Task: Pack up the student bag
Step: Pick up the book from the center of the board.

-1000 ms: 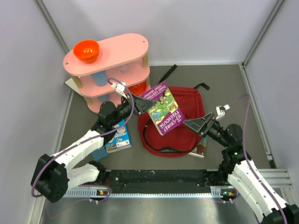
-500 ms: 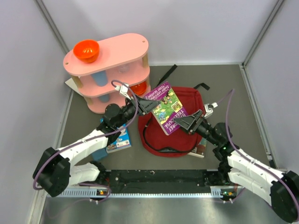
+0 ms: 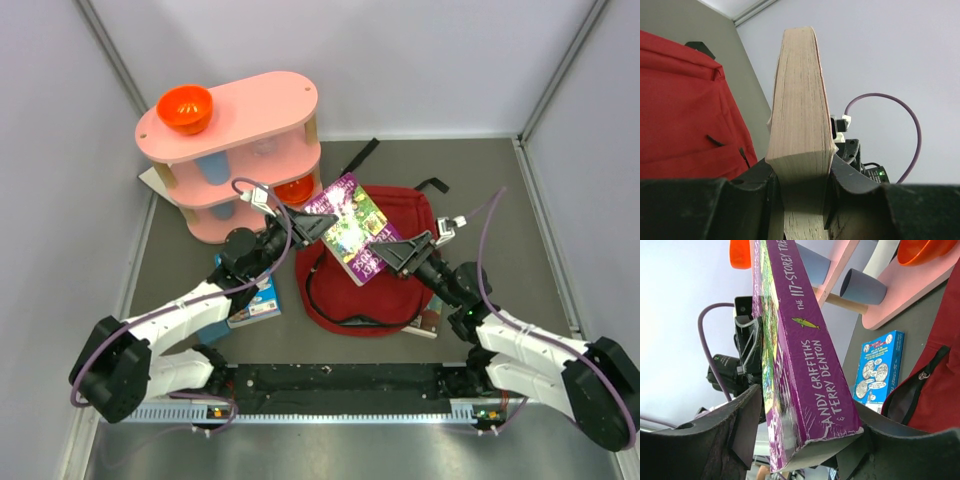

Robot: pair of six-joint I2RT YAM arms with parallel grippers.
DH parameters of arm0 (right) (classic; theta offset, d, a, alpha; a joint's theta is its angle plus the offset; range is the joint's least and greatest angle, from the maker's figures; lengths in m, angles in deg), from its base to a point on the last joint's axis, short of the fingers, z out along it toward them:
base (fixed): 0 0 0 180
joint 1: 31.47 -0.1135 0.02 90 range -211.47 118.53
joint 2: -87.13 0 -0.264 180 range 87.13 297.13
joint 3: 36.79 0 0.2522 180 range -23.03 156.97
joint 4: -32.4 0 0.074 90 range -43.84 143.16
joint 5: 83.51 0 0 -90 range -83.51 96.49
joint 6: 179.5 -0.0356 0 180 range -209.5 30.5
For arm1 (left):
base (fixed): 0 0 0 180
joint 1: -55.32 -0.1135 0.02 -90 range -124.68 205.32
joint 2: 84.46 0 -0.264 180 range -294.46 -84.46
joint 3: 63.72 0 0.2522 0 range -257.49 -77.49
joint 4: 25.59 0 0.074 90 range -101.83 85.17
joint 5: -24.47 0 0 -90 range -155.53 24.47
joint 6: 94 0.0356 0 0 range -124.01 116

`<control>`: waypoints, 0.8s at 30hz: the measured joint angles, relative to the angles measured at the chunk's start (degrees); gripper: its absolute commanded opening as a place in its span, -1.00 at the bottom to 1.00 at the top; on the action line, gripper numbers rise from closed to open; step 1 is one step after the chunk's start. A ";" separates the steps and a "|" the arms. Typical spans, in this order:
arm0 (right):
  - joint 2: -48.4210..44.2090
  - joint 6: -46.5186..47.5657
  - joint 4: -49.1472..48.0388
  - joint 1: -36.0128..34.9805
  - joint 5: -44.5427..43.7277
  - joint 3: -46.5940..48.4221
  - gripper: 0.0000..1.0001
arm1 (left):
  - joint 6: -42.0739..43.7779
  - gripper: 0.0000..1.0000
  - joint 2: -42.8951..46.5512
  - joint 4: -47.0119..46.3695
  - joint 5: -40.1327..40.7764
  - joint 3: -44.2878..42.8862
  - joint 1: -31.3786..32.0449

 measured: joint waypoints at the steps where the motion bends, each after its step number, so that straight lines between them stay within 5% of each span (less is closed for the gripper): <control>1: 0.17 -0.11 -0.42 -0.09 -0.20 0.00 -0.13 | -0.28 -1.00 0.02 -0.20 0.44 0.28 0.07; 5: 0.39 -0.37 -1.29 -0.31 -1.03 0.00 -0.17 | -1.03 -1.00 0.00 -0.81 1.51 0.48 0.66; 7: 0.61 -0.37 -1.92 -0.35 -1.40 0.02 -0.44 | -1.22 -1.00 0.00 -1.20 2.10 0.52 1.16; 9: 1.14 -0.61 -2.97 -0.39 -1.60 0.02 -1.00 | -1.27 -1.00 0.00 -1.36 2.75 0.52 1.55; 11: 1.46 -0.85 -4.11 -0.46 -1.77 0.09 -1.00 | -1.27 -0.95 -0.04 -1.36 3.17 0.52 1.60; 12: 1.46 -0.76 -4.15 -0.46 -1.84 0.09 -1.00 | -1.09 -0.76 -0.02 -1.36 3.15 0.52 1.60; 13: 1.29 -0.61 -4.07 -0.52 -1.97 0.09 -1.00 | -0.90 -0.31 -0.02 -1.27 3.06 0.48 1.60; 14: 0.87 -0.28 -3.43 -0.57 -2.16 0.09 -1.00 | -0.39 -0.15 -0.02 -0.63 2.95 0.28 1.60; 16: -1.79 0.96 -0.17 -0.68 -2.78 0.11 -1.00 | 1.44 0.53 0.28 1.95 2.45 -0.61 1.64; 20: -16.02 8.17 20.61 -1.44 -7.58 2.80 -1.00 | 10.99 0.97 3.08 14.78 1.60 -3.04 2.49; 24: -32.39 14.05 44.68 -1.49 -20.44 6.84 -1.00 | 25.42 0.98 7.04 29.59 2.01 -6.21 3.45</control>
